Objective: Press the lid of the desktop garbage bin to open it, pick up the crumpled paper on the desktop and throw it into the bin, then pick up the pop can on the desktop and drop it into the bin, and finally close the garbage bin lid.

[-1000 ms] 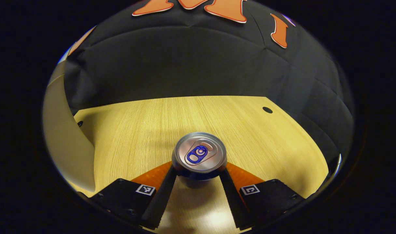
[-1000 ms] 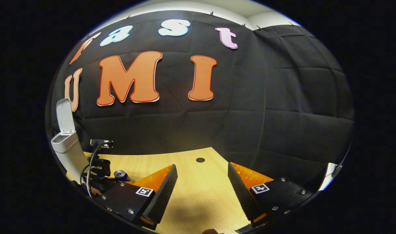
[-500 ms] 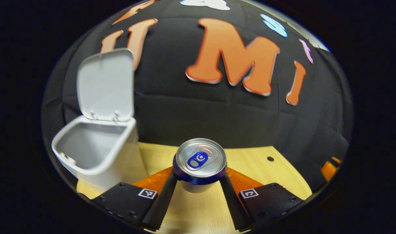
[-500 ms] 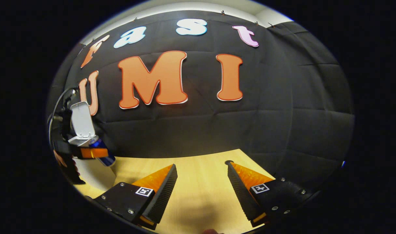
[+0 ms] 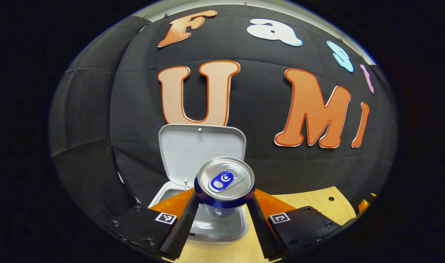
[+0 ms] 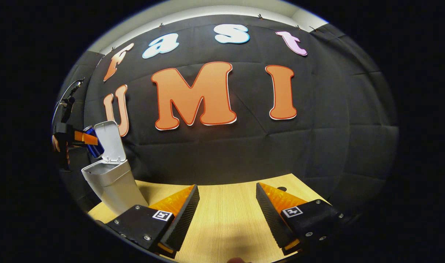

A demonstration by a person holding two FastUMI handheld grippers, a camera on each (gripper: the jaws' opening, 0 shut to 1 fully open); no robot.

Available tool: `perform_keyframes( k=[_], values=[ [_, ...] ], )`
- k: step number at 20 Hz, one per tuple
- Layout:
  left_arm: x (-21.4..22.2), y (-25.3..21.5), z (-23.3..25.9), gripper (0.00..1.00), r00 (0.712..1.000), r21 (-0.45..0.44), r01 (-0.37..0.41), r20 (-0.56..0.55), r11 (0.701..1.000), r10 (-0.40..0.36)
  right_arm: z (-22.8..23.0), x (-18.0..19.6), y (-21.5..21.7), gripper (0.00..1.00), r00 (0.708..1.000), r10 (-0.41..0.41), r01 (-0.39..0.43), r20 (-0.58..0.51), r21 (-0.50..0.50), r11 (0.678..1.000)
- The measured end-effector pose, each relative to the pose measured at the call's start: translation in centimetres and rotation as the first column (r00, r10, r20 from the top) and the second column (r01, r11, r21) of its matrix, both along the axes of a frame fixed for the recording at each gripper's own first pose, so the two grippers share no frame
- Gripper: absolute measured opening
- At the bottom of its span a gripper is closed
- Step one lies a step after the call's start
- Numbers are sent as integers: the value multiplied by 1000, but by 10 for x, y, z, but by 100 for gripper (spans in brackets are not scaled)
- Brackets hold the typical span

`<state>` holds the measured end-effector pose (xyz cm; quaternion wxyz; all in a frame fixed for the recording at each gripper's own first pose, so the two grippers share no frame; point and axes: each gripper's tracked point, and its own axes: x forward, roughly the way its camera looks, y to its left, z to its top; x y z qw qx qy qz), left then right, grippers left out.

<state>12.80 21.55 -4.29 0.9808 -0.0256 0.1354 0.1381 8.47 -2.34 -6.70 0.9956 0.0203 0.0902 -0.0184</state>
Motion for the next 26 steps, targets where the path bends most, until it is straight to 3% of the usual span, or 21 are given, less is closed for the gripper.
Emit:
perform_keyframes(
  k=[5,10,12,15,19,23,26],
  values=[
    [-6,-1,-28,78,996,-94,-42,-84,995,34,4,-5,-8,93,1000,-17,17,13,-23,1000],
    [-1,4,-37,89,993,-54,-53,-106,997,47,0,-10,-24,93,998,-57,57,6,-30,998],
    [7,8,-12,94,998,-19,-58,-9,998,58,-1,-12,-26,93,998,-64,64,2,-29,998],
    [26,11,45,93,995,70,-41,93,997,34,-1,-11,-25,93,998,-63,63,1,-38,997],
    [56,10,128,89,978,93,-3,208,996,-16,-2,-11,-22,93,998,-56,55,-5,-41,998],
    [102,27,164,92,980,98,3,197,995,-23,0,-15,-19,93,999,-52,52,2,-49,997],
    [130,34,138,93,993,81,18,112,997,-27,3,-18,-23,93,998,-65,66,14,-61,996]
  ],
)
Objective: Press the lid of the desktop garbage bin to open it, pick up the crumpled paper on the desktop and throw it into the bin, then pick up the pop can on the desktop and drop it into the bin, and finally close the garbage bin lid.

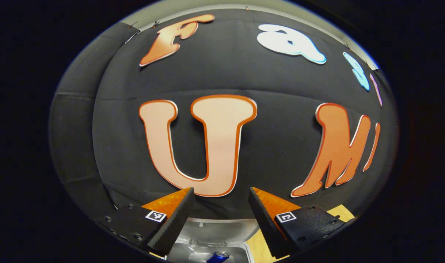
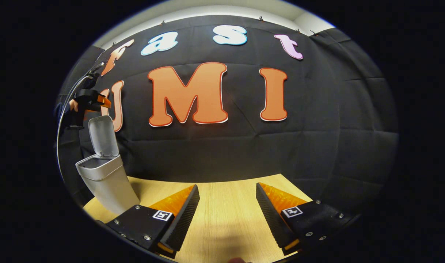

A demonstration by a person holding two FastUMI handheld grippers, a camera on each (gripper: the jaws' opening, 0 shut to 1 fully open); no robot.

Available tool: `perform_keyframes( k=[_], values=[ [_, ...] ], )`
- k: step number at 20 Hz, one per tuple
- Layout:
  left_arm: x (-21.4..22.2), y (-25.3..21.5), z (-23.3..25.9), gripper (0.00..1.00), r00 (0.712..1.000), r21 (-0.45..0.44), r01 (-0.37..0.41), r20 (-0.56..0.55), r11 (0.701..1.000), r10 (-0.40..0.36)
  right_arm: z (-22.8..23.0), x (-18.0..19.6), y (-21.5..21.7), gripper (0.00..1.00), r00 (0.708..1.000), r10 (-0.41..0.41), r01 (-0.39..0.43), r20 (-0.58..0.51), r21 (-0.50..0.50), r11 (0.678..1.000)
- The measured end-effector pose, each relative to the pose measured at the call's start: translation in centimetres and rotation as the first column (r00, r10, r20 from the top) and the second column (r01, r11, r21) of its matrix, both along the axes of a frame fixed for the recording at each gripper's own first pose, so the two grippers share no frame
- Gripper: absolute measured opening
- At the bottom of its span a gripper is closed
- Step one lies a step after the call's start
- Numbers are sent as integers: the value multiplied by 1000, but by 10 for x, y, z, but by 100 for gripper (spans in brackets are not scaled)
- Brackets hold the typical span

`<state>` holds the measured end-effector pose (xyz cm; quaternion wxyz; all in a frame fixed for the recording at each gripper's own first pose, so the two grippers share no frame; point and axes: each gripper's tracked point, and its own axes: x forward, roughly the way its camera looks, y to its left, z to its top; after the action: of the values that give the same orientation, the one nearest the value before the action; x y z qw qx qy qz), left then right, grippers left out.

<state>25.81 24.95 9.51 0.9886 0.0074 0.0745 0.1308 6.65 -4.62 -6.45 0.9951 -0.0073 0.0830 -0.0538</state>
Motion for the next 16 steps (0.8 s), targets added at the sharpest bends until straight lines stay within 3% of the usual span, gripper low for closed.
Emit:
perform_keyframes(
  k=[2,5,8,11,12,16],
  values=[
    [1,4,-28,93,996,-35,-9,-89,999,6,1,-2,-7,93,1000,-19,19,3,-6,1000],
    [-16,-3,-23,95,999,-23,-5,-41,1000,4,-2,-5,-15,93,999,-44,44,0,-1,999],
    [-56,-16,-42,95,997,-4,23,-75,1000,-23,-8,-5,-18,93,999,-48,48,-12,8,999],
    [-99,-25,-63,95,999,-33,5,-52,999,-7,-7,-4,-19,93,999,-46,46,-14,1,999],
    [-111,-24,-70,91,999,-34,-8,-33,999,7,-6,-3,-20,93,999,-46,46,-9,-4,999],
    [-149,-34,-133,91,994,-35,-30,-103,999,26,-3,2,-23,93,999,-41,41,-4,-13,999]
  ],
)
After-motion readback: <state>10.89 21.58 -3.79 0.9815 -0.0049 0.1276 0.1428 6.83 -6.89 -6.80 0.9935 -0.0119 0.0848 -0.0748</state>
